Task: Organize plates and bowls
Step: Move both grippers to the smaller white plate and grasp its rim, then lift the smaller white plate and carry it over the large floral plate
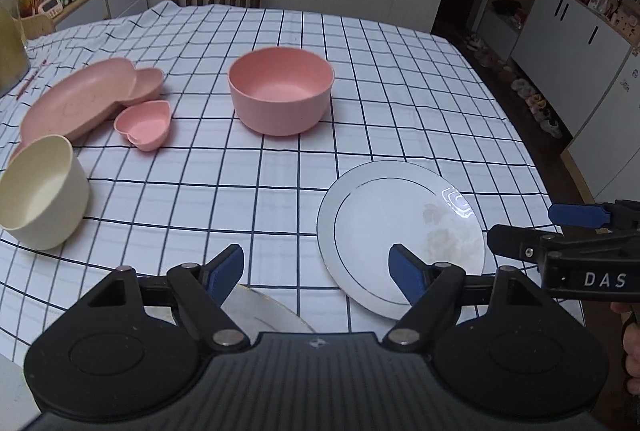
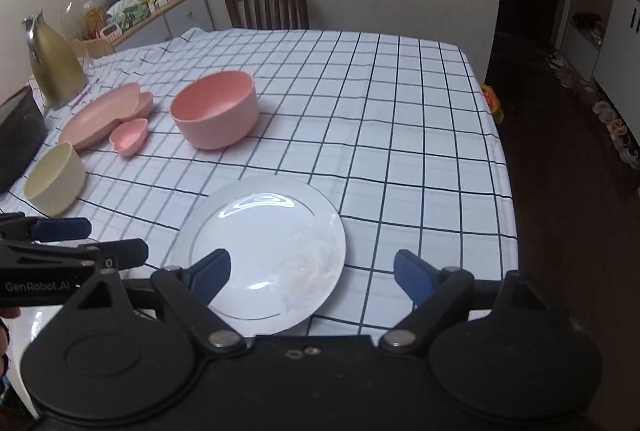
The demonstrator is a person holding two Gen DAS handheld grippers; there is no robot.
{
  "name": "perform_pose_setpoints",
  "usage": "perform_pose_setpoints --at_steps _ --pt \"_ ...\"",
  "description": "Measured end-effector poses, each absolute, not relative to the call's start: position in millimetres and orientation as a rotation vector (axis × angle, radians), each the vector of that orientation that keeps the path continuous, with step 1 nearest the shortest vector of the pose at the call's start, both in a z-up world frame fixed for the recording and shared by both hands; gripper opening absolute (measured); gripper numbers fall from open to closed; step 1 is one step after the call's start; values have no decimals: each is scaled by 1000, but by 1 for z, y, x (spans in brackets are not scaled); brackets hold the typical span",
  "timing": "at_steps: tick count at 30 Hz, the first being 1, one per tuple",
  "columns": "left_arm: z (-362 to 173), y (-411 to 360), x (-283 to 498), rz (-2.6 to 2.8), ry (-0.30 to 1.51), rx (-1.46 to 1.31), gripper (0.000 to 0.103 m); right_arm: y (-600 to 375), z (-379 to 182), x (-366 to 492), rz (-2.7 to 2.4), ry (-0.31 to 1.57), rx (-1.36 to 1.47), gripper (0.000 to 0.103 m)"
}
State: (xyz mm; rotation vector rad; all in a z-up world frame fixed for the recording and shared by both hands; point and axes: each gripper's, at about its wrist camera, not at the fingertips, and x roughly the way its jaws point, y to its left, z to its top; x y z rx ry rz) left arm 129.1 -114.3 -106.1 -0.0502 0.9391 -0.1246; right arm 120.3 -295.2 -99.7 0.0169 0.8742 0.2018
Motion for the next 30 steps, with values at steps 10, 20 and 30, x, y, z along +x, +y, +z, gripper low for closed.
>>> perform_pose_setpoints --at_steps 10,20,30 --pt "-138 -122 167 -98 1040 -79 43 -310 -131 163 251 993 79 60" --pt "-152 -120 184 -130 1095 -150 20 -322 -148 184 288 1067 148 23" --pt "-155 -107 194 -145 1112 -220 11 -331 -151 189 308 1092 208 11"
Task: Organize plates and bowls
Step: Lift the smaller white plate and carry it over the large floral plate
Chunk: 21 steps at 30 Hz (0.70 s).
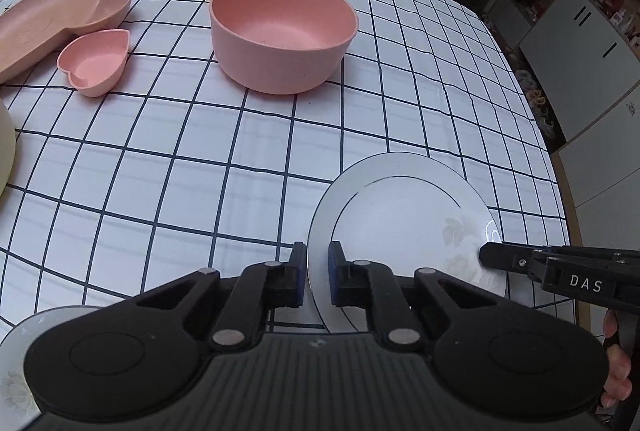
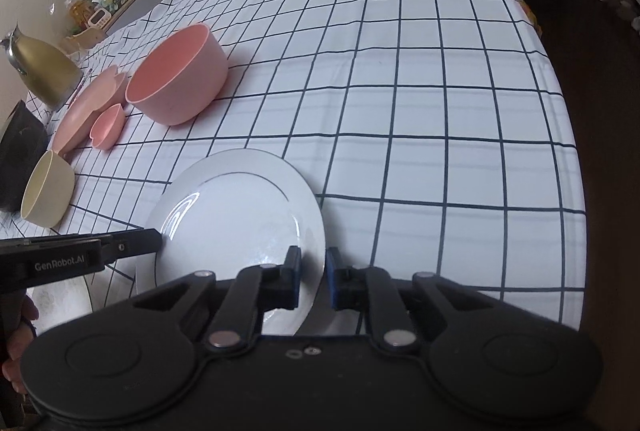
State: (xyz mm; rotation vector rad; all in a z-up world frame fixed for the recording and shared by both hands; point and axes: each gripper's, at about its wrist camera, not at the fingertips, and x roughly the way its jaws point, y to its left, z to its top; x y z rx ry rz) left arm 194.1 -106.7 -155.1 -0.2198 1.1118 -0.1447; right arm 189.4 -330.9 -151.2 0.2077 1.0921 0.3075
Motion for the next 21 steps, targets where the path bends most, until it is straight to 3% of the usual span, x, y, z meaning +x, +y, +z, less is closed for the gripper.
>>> perform_pose_setpoints --at_steps 21 --pt "-132 -108 176 -201 1085 -215 9 -330 -128 166 271 1053 192 9"
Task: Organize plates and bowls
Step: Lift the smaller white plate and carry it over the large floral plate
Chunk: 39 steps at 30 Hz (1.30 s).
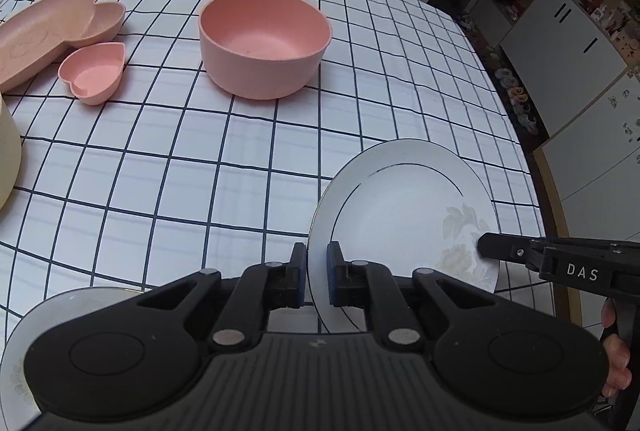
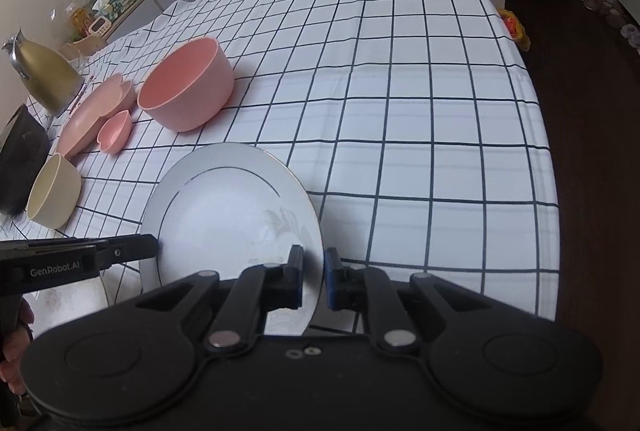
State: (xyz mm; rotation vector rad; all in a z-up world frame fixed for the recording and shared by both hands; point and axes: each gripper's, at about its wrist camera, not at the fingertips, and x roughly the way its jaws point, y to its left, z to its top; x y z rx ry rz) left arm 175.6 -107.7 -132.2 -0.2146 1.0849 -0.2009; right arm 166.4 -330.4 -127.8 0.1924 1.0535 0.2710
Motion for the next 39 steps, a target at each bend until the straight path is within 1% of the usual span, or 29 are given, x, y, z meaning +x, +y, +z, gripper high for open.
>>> perform_pose_setpoints --at_steps 8,17,28,39 --pt "-106 -101 159 -233 1058 -211 9 -324 -104 145 248 1027 201 9" --pt "-89 -72 123 -214 1044 -198 9 -294 -86 113 260 1022 201 9" --pt "-92 -17 76 -146 1060 -233 9 -237 -93 81 326 1051 179 8" --pt "-113 23 48 -90 1095 -244 9 -191 -110 67 361 1096 145 8"
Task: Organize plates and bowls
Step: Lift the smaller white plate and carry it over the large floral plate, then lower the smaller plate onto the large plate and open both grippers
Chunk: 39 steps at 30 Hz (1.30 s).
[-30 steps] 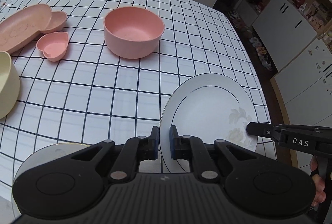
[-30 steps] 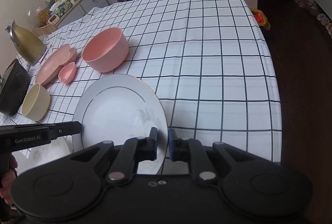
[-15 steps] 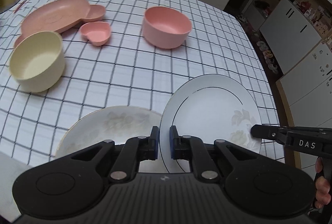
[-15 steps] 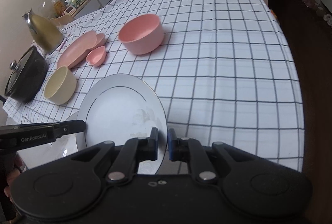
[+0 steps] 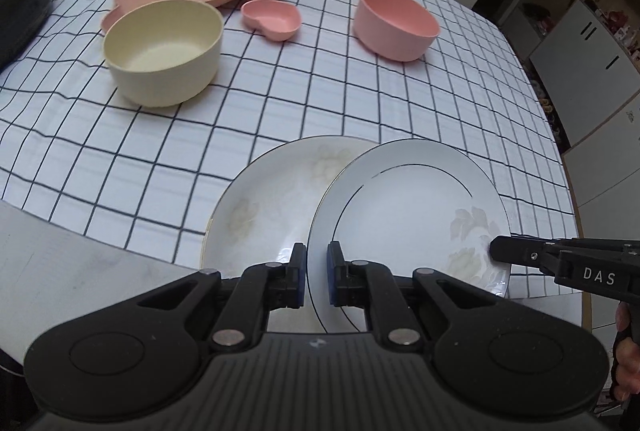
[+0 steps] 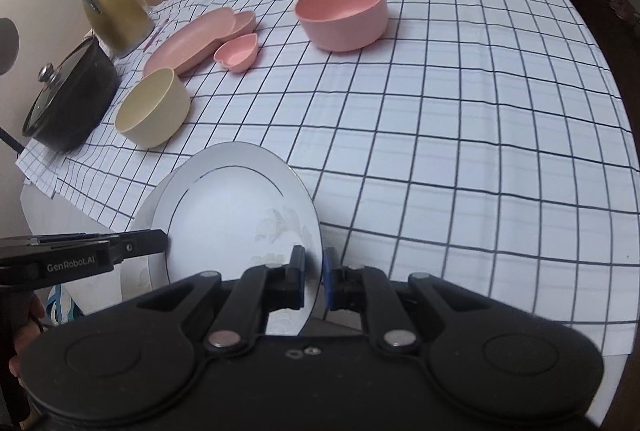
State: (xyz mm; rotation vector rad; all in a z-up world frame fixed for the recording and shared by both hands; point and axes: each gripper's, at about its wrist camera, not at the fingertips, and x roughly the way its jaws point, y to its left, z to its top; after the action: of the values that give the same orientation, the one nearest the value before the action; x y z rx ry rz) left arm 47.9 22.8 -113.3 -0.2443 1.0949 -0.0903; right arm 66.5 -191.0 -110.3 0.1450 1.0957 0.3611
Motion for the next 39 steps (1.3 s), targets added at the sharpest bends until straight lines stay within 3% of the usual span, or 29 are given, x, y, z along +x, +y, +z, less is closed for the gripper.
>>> perform_pose_setpoints --at_steps 27,39 --pt "-131 48 42 -42 1119 -250 9 -162 -137 75 395 1165 146 8" --pt "-136 41 41 -78 1136 -248 9 -157 -139 75 403 1157 128 1"
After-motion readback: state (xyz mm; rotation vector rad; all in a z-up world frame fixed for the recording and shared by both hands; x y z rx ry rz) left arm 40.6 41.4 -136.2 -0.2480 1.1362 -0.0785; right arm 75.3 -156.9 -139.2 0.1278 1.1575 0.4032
